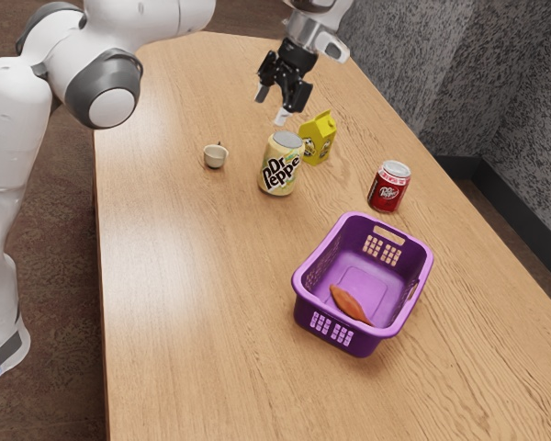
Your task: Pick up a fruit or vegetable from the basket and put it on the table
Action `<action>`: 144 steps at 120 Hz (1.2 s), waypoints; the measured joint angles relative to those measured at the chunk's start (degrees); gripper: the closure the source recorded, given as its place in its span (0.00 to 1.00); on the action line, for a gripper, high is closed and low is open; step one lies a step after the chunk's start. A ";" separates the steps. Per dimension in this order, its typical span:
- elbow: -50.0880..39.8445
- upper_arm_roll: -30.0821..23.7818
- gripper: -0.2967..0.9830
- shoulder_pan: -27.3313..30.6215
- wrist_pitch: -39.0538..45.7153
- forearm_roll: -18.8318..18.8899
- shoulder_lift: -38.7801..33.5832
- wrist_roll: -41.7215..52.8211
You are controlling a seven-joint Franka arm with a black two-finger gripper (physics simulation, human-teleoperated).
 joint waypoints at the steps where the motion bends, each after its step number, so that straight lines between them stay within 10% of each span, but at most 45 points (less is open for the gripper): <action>1: -0.01 0.01 0.23 0.00 0.55 -0.04 0.00 0.17; 25: 3.76 0.13 0.23 0.94 8.33 -1.48 -2.65 3.57; 50: 8.83 -5.73 0.23 -12.73 6.52 -1.83 -10.62 15.30; 82: 3.31 -13.12 0.23 -17.87 2.47 5.41 -9.80 35.64; 144: -14.45 -17.88 0.23 -16.36 32.86 -1.76 -1.76 61.99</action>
